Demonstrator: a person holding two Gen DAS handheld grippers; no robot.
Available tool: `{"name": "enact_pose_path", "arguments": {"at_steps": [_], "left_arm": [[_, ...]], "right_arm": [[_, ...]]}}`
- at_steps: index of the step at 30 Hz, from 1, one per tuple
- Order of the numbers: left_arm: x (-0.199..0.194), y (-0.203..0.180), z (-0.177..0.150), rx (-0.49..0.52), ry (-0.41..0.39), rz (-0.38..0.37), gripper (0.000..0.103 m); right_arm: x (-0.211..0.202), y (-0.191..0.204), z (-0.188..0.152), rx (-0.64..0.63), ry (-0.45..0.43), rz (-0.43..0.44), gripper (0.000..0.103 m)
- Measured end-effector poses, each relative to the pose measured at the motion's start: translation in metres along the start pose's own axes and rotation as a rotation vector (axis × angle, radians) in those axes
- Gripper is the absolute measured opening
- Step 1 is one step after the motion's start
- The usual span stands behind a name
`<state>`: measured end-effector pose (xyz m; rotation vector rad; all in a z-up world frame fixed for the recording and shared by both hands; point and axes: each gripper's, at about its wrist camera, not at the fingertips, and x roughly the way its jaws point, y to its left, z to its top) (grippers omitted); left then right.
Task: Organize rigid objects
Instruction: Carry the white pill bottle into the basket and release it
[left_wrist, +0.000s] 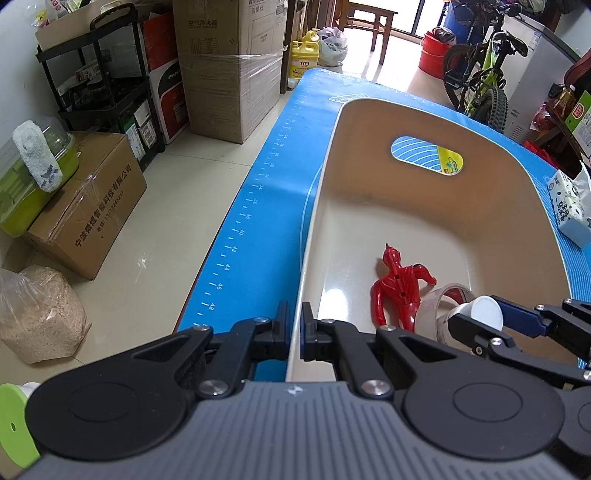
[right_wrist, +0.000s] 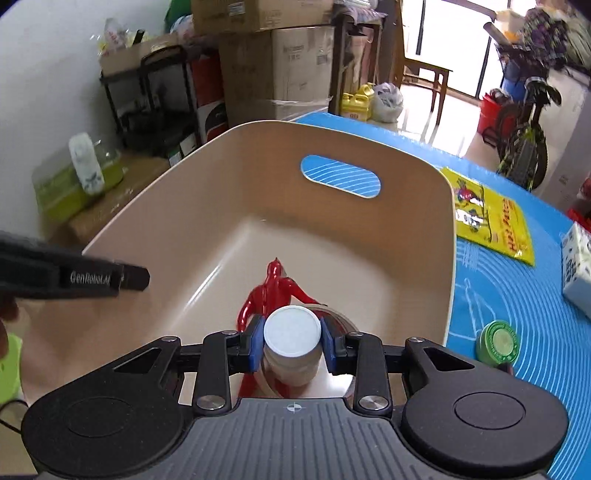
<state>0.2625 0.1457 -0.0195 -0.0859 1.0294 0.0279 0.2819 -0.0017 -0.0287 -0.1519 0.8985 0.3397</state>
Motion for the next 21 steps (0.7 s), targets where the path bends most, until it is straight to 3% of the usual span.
{"name": "enact_pose_path", "arguments": {"at_steps": [7,9,14,21], "left_arm": [[0.000,0.000,0.000,-0.001,0.000,0.000,0.006],[0.000,0.000,0.000,-0.001,0.000,0.000,0.006],[0.000,0.000,0.000,-0.001,0.001,-0.001,0.006],[0.000,-0.001,0.001,-0.001,0.001,-0.002,0.006]], "right_arm": [[-0.020,-0.012,-0.002,0.054,-0.064,0.056,0.058],[-0.032,-0.018,0.000,0.070,-0.100,0.052,0.069],[-0.067,-0.044,0.004,0.117,-0.177,0.048,0.069],[-0.113,-0.093,-0.010,0.167,-0.245,-0.056,0.069]]}}
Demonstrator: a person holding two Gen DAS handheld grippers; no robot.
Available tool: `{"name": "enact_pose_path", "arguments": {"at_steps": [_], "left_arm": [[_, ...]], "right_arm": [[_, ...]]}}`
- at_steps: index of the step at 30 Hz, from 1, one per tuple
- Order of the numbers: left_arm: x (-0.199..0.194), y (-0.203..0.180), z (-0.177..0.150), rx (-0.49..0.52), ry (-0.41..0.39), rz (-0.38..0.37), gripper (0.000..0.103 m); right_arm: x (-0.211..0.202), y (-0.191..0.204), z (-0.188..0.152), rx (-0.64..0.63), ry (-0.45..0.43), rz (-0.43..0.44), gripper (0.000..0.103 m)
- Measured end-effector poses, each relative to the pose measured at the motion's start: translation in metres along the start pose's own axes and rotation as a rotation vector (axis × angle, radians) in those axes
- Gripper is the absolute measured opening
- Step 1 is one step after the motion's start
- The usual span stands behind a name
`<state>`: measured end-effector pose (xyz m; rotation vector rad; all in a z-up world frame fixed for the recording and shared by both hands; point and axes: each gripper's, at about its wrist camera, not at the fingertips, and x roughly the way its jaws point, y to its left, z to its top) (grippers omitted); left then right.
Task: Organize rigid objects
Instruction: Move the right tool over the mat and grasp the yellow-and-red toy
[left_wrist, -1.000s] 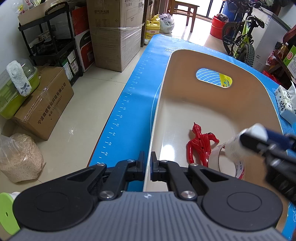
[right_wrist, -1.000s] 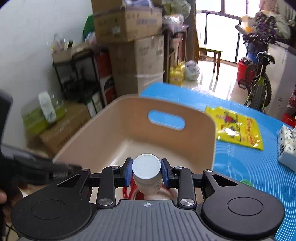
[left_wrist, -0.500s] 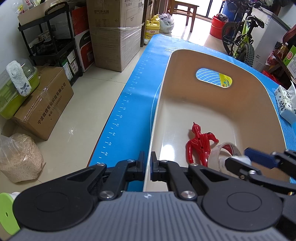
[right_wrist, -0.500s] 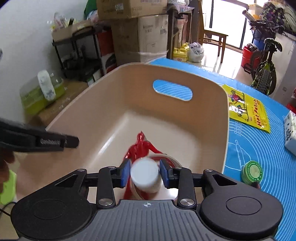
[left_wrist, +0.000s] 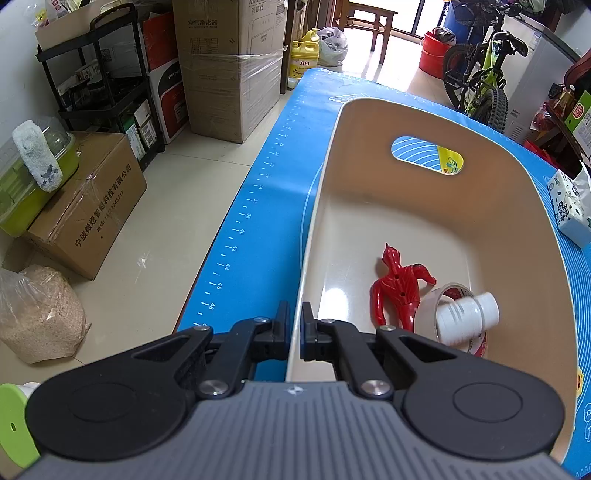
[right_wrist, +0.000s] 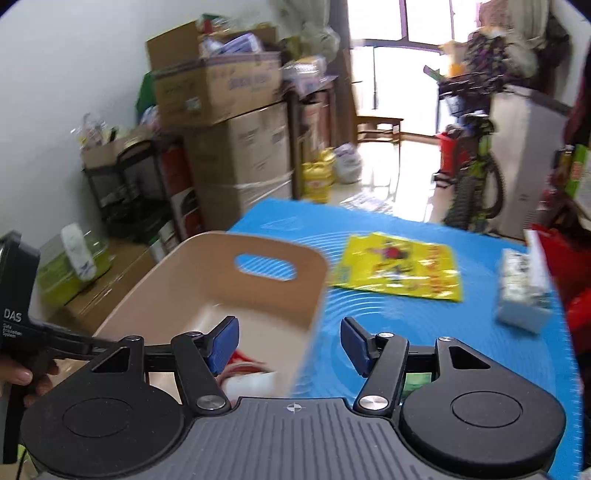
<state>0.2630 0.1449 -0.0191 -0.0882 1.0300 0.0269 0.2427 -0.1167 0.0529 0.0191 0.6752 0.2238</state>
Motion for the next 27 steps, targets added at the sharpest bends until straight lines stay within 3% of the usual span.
{"name": "enact_pose_path", "arguments": {"at_steps": [5,12,27], "left_arm": [[-0.001,-0.001,0.000,0.001,0.000,0.000,0.006],[-0.001,0.001,0.000,-0.002,0.000,-0.002,0.006],[0.000,0.002,0.000,-0.002,0.000,-0.003,0.006]], "right_arm": [[-0.022,-0.047,-0.015,0.048,0.001,-0.129,0.069],[-0.030,-0.097,-0.061,0.123,0.104,-0.267,0.069],[-0.011,-0.097,-0.137,0.187,0.322,-0.269,0.065]]}}
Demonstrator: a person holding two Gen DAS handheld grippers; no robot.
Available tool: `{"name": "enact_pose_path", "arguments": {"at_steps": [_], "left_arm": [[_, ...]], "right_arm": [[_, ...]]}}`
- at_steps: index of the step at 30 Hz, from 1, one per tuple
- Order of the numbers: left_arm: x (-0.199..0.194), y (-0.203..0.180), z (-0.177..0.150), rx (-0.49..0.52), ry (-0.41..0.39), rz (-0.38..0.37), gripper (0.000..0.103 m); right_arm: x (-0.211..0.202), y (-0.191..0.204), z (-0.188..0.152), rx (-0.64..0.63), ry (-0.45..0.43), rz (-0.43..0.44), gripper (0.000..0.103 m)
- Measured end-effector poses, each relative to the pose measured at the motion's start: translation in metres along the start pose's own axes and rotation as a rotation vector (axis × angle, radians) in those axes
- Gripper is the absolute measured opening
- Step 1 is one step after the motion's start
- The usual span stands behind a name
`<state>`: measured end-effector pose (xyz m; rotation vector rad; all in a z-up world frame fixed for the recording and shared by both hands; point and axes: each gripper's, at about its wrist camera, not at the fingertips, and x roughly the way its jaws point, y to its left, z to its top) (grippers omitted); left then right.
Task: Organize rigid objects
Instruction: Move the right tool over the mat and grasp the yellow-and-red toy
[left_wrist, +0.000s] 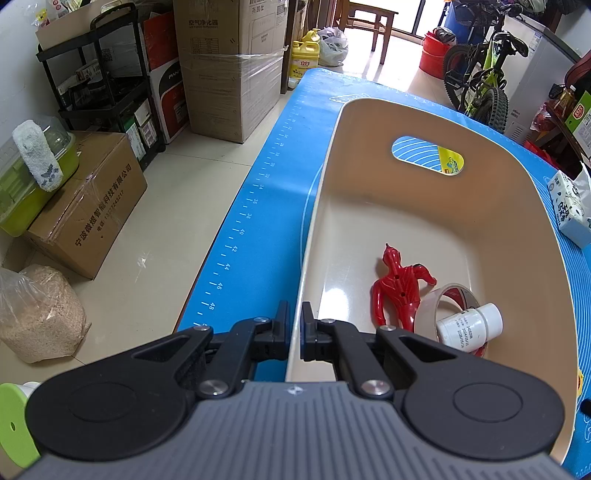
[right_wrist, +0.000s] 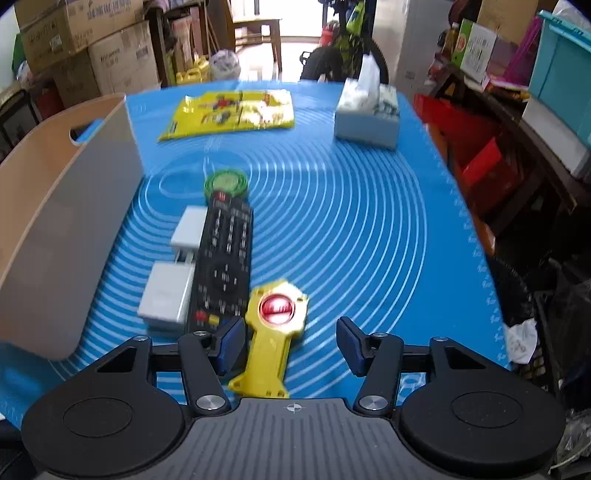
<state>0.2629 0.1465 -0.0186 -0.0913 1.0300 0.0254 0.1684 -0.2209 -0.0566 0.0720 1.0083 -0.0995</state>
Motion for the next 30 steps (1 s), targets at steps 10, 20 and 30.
{"name": "enact_pose_path", "arguments": {"at_steps": [10,20,30], "left_arm": [[0.000,0.001,0.000,0.002,0.000,0.001,0.006],[0.000,0.000,0.000,0.001,0.000,0.002,0.006],[-0.001,0.003,0.000,0.000,0.000,0.001,0.006]], "right_arm": [[0.013,-0.002,-0.005,0.000,0.041,-0.003,0.064],[0.036,-0.003,0.002,0.038,0.096,0.002,0.061],[0.036,0.000,-0.003,0.035,0.069,-0.026,0.037]]}}
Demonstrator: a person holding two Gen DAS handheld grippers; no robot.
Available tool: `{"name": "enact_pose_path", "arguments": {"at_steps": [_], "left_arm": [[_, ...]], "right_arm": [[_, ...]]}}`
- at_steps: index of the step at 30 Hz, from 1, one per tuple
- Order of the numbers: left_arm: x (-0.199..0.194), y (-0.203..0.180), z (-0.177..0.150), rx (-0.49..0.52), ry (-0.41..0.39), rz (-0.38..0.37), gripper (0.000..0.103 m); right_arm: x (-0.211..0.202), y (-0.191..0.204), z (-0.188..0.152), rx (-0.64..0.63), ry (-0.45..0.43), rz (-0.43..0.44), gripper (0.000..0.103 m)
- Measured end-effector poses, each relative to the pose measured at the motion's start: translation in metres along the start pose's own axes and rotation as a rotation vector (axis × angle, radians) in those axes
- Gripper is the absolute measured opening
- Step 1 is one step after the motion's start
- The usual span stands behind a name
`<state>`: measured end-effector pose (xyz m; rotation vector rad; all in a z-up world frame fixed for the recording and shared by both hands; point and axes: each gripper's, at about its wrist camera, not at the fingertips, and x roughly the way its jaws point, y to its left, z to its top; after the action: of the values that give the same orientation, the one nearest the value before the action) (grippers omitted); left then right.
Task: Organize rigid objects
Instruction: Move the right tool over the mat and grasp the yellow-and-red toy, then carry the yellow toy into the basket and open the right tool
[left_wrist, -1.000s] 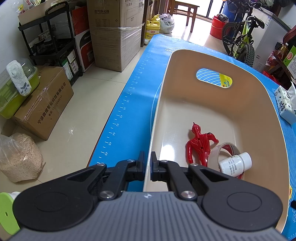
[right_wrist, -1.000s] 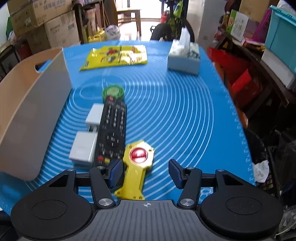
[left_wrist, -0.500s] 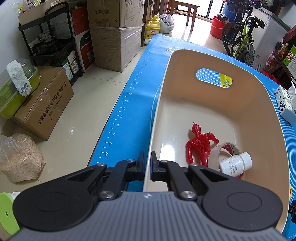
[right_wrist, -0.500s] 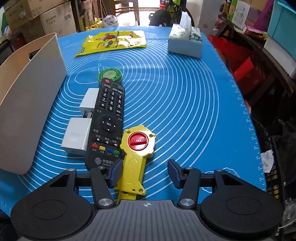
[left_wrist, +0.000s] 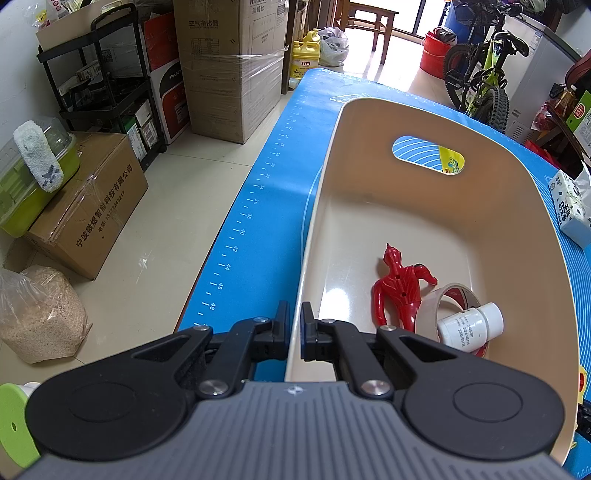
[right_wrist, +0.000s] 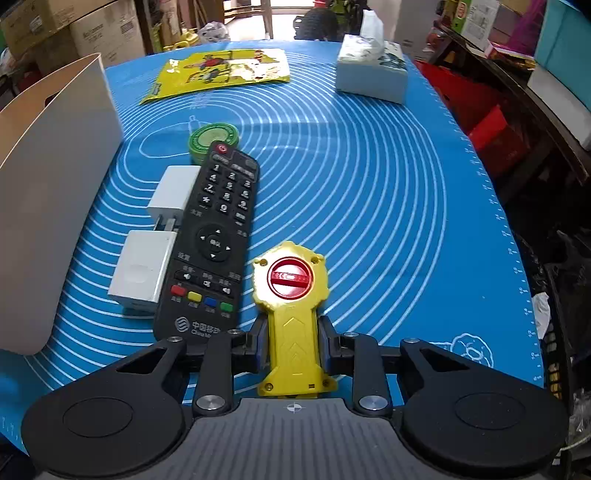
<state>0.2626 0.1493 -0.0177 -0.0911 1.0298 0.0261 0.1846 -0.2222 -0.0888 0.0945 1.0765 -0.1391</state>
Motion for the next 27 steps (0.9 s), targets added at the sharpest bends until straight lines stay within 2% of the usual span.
{"name": "enact_pose_path", "arguments": {"at_steps": [9,16,27], "left_arm": [[0.000,0.003,0.001,0.000,0.001,0.000,0.006],[0.000,0.002,0.001,0.001,0.001,0.001,0.006],[0.001,0.000,-0.001,0.006,-0.001,0.004,0.006]], "right_arm": [[-0.022,-0.004,0.012,-0.002,-0.064,-0.010,0.037],[-0.051,0.007,0.034,-0.020,-0.165,0.000,0.037],[-0.099,0.057,0.084,-0.101,-0.340,0.103,0.037]]}}
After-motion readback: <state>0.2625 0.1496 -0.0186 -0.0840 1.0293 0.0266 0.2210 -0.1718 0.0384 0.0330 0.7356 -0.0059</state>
